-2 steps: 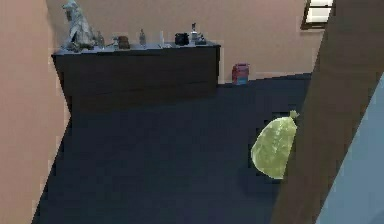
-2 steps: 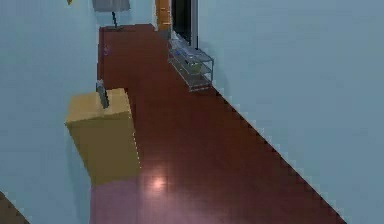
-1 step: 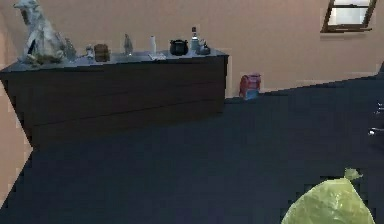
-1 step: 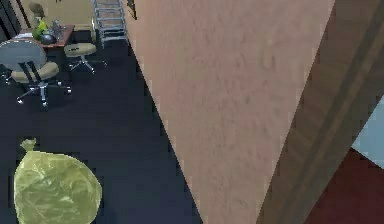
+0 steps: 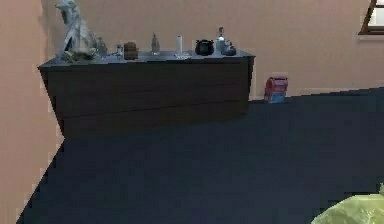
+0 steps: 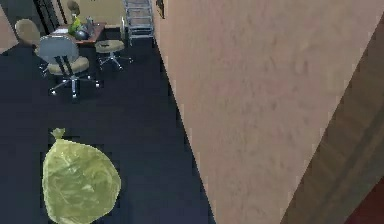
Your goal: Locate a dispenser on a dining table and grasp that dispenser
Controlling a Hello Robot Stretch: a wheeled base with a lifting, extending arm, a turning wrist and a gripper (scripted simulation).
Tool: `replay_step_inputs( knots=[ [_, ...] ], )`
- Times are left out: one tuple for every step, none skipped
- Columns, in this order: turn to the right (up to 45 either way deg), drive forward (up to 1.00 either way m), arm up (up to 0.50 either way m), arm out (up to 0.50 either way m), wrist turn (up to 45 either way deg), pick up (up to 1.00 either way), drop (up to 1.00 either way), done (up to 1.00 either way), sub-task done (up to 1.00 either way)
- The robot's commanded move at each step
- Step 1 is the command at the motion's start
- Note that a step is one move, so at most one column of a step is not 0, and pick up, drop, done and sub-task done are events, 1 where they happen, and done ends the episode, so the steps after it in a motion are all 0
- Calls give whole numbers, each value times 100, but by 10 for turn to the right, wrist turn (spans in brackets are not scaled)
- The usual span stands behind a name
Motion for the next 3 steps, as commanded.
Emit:
replay_step_inputs(
  knots=[
    [0,85,0,0,0,0,0,0,0],
    [180,0,0,0,0,0,0,0,0],
    [0,80,0,0,0,0,0,0,0]
  ],
)
